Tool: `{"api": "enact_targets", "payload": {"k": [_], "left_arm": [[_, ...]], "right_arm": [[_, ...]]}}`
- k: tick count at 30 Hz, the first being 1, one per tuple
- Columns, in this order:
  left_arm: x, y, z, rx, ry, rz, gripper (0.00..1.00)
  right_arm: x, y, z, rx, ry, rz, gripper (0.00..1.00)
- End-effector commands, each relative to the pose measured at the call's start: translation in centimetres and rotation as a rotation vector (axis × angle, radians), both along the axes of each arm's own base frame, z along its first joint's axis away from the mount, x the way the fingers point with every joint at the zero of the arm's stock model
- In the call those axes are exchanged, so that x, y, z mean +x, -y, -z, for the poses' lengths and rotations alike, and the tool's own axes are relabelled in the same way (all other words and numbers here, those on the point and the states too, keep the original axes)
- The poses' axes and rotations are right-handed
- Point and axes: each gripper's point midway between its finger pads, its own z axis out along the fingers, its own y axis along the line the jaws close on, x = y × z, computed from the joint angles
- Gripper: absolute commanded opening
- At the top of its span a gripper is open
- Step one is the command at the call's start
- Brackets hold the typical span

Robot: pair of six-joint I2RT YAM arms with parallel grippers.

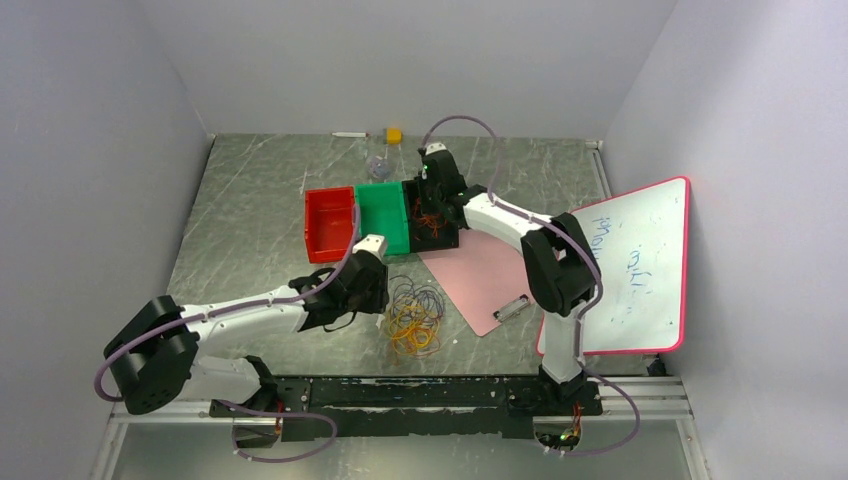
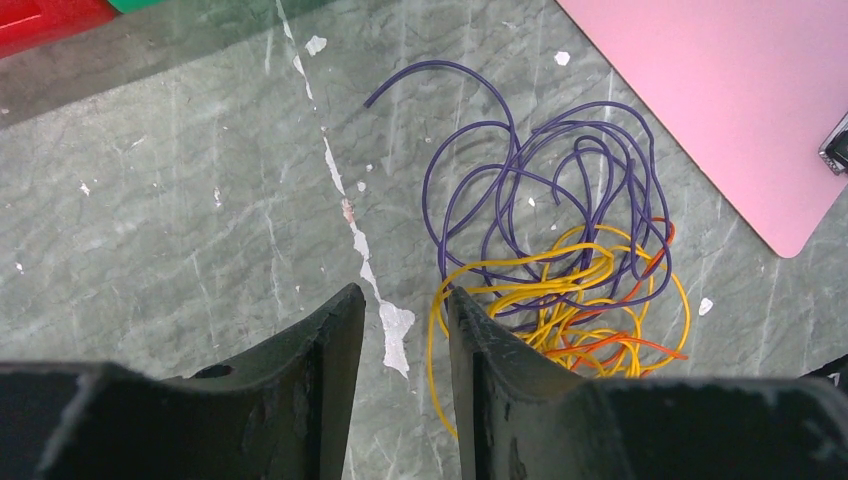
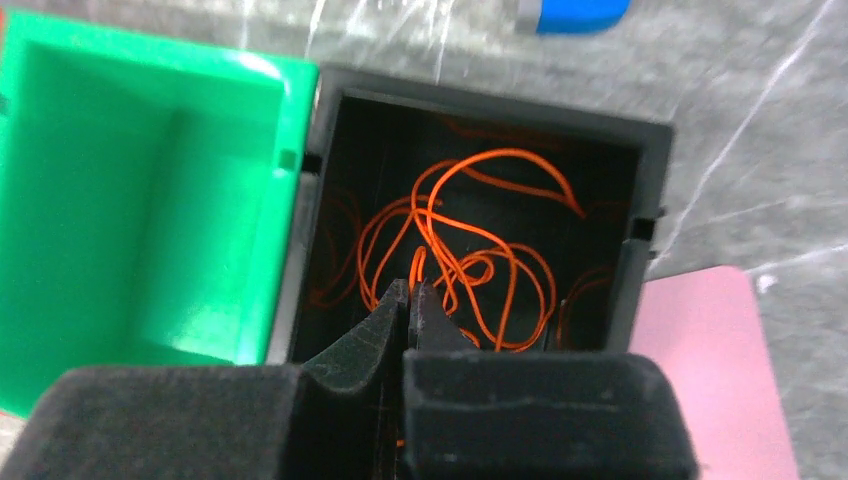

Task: Untangle the cables

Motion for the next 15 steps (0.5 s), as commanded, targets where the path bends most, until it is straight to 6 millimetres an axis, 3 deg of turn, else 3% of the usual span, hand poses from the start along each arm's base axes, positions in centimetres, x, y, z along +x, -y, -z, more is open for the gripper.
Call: {"api": "enact_targets", "payload": {"k": [1, 7, 13, 15], "left_arm": [[0.7, 0.9, -1.1, -0.018, 0.031, 0.012, 0.42], [0.6, 0.9, -1.6, -0.035, 0.041, 0.009, 0.46], [0.6, 0.7, -2.0, -0.047, 0.048, -0.002, 0.51], [0.5, 0.7, -2.2, -0.054, 0.05, 0.003, 0.53]], "right_arm": [[-1.3, -0.1, 3.9, -0.007, -0.098, -0.027, 0.0], [-1.7, -0.3, 6.4, -0.024, -0.154, -0.037, 0.0], [-1.3, -0.1, 4.7, -0.015, -0.113, -0.022, 0.05], [-1.1, 0.0, 2.8, -0.004, -0.08, -0.016, 0.11]]}}
